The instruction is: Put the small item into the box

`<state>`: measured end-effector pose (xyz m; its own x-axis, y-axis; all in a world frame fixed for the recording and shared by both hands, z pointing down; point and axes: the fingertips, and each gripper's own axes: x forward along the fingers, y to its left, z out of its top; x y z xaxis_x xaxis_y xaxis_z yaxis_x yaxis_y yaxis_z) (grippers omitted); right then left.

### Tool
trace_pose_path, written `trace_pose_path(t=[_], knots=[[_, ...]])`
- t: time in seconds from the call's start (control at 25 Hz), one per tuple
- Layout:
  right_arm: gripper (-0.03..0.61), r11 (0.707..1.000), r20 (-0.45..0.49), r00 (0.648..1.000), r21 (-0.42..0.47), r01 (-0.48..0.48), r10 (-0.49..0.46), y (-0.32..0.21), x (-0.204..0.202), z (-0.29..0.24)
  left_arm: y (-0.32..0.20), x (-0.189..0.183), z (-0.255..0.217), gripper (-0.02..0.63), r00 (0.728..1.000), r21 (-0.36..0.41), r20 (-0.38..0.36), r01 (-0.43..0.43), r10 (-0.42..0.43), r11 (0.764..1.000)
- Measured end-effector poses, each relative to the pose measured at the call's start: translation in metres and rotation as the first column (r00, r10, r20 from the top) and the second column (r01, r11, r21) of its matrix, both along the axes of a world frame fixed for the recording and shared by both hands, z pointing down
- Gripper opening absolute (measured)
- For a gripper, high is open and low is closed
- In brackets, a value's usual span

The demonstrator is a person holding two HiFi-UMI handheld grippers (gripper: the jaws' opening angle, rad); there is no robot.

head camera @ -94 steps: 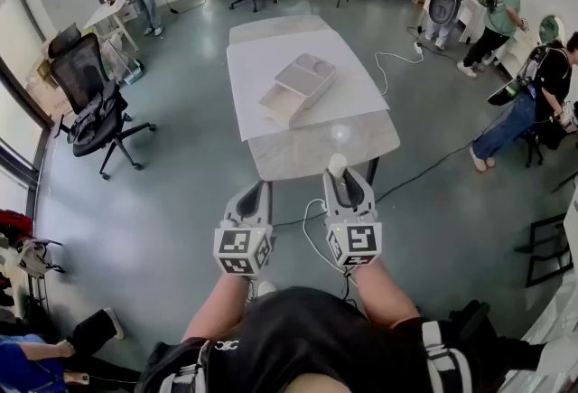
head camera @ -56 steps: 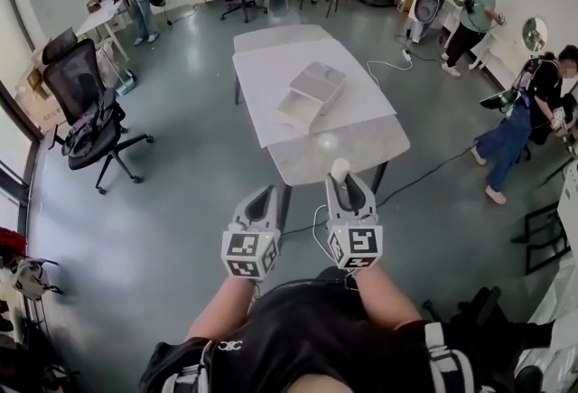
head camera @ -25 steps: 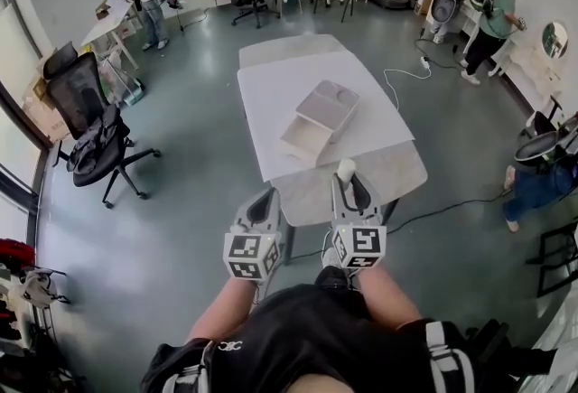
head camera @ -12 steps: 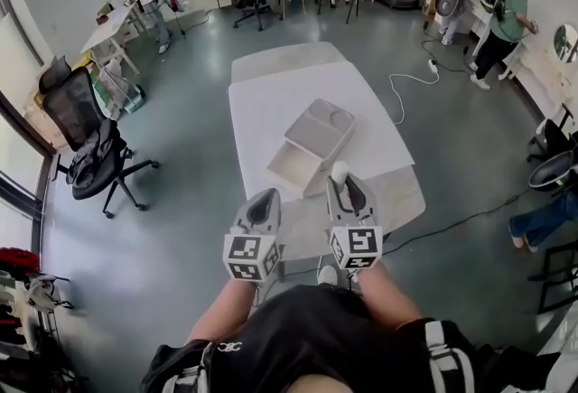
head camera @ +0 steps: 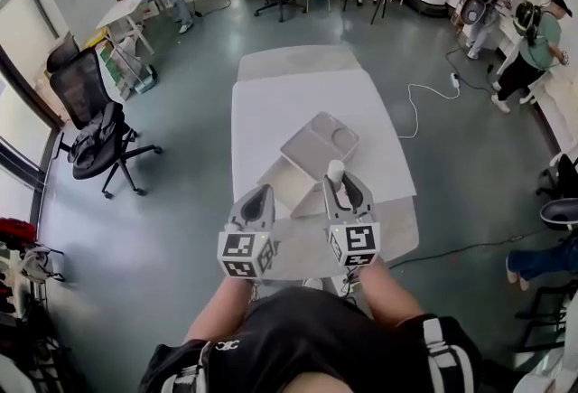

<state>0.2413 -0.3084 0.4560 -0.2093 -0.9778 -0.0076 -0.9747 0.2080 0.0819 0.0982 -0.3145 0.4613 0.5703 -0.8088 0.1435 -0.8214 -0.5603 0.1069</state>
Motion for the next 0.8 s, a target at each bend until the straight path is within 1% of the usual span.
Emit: trace_pose_path(t=[0.16, 0.28, 0.48, 0.8], knots=[[0.127, 0.999, -0.005, 0.999, -0.029, 0.044, -0.045, -0.017, 0.004, 0.006, -0.007, 0.008, 0.003, 0.005, 1.000, -0.020, 0.009, 0.025, -0.025, 0.999], [0.127, 0.998, 0.004, 0.999, -0.042, 0.052, -0.052, -0.028, 0.000, 0.013, -0.016, 0.005, 0.007, 0.005, 0.999, -0.028, 0.025, 0.024, -0.023, 0.999], [0.127, 0.995, 0.012, 1.000, -0.093, 0.023, -0.022, -0.036, -0.004, 0.035, -0.024, 0.000, 0.009, 0.005, 0.998, -0.007, 0.056, 0.011, -0.010, 1.000], [0.126, 0.980, 0.002, 1.000, -0.196, -0.020, 0.020, -0.052, -0.011, 0.062, -0.031, -0.021, 0.002, 0.005, 0.999, -0.006, 0.042, 0.015, -0.015, 1.000]])
